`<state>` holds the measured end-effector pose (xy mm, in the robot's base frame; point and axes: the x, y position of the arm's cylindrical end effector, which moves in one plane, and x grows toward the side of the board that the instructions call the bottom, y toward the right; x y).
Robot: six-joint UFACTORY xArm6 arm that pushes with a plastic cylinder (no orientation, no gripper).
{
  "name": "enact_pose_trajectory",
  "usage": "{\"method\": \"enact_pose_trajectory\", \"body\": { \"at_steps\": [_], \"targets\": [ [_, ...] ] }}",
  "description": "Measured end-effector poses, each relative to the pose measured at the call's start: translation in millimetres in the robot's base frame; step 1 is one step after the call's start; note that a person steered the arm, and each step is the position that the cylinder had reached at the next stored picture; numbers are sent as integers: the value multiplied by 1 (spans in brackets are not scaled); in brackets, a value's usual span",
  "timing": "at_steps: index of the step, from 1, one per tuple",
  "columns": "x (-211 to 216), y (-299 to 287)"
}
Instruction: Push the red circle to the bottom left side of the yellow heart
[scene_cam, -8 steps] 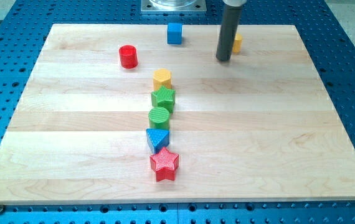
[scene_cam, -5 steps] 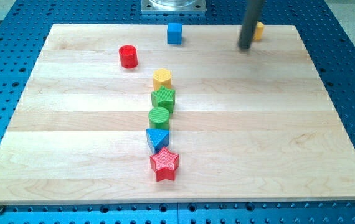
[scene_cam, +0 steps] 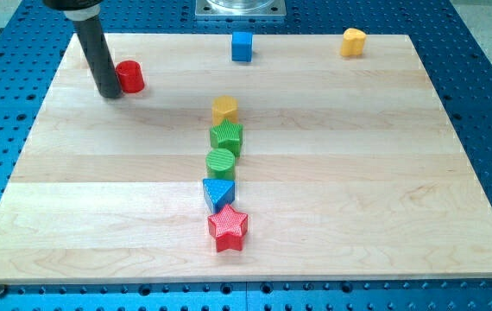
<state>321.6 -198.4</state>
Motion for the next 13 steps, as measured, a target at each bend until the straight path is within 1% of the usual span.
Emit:
{"method": "enact_pose_trajectory", "body": {
  "at_steps": [1,2,3,4,5,6,7,8,9,10,11,12,13],
  "targets": [
    [-10,15],
    [-8,71],
    [-23,22],
    [-14,109],
    [-5,184],
    [-12,102],
    [-30,72],
    [-45,146],
    [-50,194],
    [-50,296],
    [-49,333],
    [-49,317],
    [-47,257]
  ]
}}
